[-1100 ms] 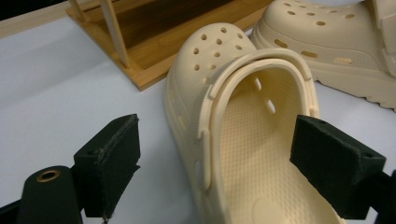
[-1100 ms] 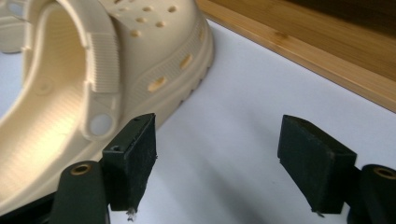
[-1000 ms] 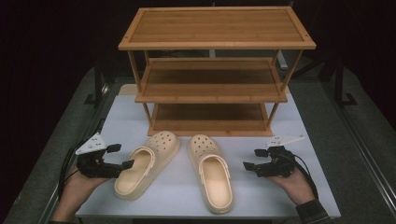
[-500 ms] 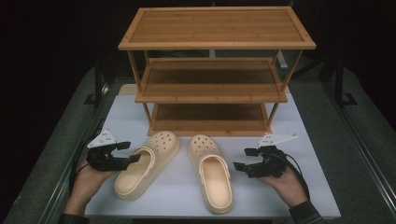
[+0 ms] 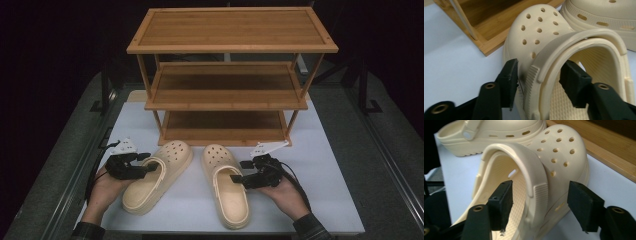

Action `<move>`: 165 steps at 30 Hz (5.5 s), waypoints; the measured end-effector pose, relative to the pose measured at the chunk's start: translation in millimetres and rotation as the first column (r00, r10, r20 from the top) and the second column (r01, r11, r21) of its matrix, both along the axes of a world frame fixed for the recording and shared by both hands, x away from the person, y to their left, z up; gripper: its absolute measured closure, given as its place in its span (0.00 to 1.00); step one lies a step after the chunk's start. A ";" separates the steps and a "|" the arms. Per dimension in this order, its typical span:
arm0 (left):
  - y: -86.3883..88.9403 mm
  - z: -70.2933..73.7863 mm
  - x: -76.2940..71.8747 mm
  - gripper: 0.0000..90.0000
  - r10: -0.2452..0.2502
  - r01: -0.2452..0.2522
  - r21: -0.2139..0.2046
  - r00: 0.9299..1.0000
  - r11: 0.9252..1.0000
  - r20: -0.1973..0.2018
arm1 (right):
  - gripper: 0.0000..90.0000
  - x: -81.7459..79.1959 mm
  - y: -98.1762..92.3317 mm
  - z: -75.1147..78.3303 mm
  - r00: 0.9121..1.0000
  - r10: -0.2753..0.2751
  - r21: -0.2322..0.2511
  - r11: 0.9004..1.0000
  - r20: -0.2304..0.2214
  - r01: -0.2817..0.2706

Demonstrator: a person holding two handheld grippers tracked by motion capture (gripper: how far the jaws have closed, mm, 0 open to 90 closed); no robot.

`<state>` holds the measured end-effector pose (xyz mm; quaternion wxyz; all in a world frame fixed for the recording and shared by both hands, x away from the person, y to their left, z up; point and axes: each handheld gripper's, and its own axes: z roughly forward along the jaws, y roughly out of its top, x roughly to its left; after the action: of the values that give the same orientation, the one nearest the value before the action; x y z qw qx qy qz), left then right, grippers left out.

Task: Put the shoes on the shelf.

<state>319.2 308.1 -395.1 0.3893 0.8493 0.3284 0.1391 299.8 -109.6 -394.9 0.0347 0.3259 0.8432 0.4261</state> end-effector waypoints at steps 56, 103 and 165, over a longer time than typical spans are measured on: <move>-71.2 24.3 13.4 0.84 0.048 -0.054 0.058 0.994 0.997 0.102 | 0.85 27.1 -63.3 25.1 0.959 -0.198 -0.083 0.972 0.201 0.218; -149.8 -0.6 85.1 0.83 0.226 -0.263 0.129 0.942 0.956 0.249 | 0.84 110.6 -42.0 2.5 0.898 -0.348 -0.111 0.915 0.269 0.388; -93.0 -45.1 18.0 0.03 -0.083 0.083 0.008 0.996 0.997 0.008 | 0.00 41.1 -68.1 -46.9 0.993 -0.117 -0.080 0.990 0.033 0.119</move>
<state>337.2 215.1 -440.2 0.3930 0.8630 0.2906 0.1277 340.9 -177.7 -441.9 0.0849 0.3676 0.8387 0.3928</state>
